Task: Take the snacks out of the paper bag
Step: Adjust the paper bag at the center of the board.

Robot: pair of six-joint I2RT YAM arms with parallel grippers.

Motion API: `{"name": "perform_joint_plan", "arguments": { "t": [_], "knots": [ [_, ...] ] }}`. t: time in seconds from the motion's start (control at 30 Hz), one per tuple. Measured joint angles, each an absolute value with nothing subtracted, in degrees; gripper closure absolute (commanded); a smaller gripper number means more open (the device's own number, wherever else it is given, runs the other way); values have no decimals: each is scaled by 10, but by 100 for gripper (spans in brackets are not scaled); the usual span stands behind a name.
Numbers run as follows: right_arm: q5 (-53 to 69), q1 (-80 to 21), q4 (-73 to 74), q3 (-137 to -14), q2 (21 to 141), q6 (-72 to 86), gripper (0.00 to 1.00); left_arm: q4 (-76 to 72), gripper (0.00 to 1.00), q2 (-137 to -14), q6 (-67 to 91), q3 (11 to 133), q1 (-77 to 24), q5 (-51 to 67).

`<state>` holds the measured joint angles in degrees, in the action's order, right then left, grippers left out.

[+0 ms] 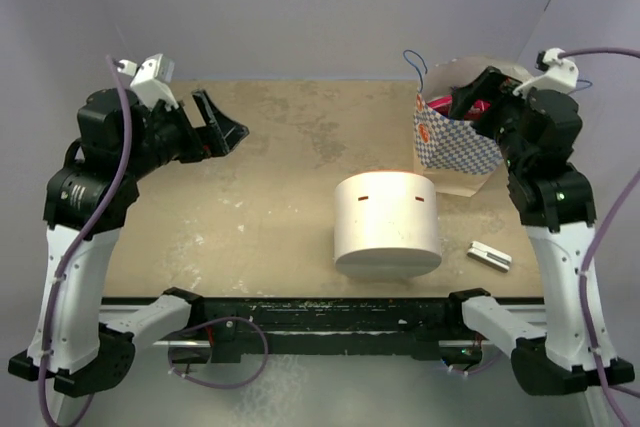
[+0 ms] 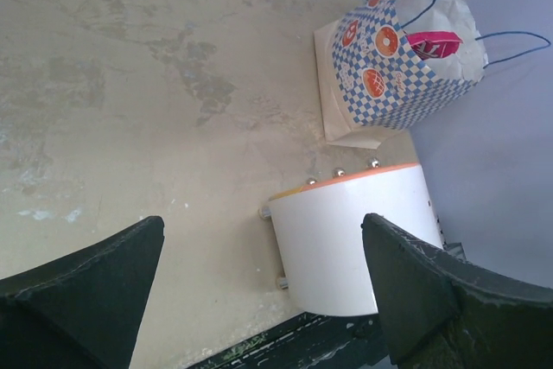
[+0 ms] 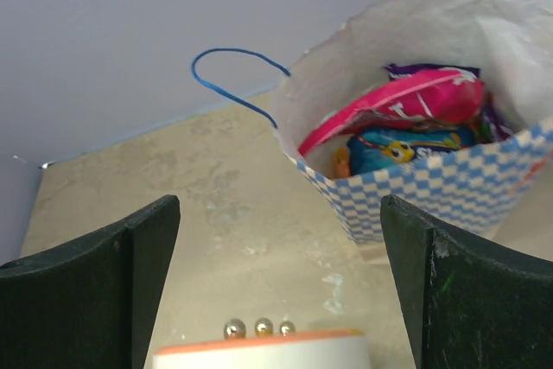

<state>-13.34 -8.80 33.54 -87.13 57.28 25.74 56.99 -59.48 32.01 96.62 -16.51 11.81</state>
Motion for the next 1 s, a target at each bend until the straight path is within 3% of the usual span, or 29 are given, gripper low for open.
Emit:
{"name": "perform_joint_plan", "arguments": {
  "t": [0.33,0.6,0.77,1.0],
  "knots": [
    [-48,-88,173,-842,735,253,1,534,1,-732,308,1006,-165,122],
    [29,-88,126,-861,839,192,17,533,1,-831,288,1083,-157,113],
    [47,-89,111,-908,901,145,39,518,1,-874,283,1115,-151,111],
    [70,-89,121,-973,961,100,96,498,1,-902,298,1111,-150,123]
  ]
}}
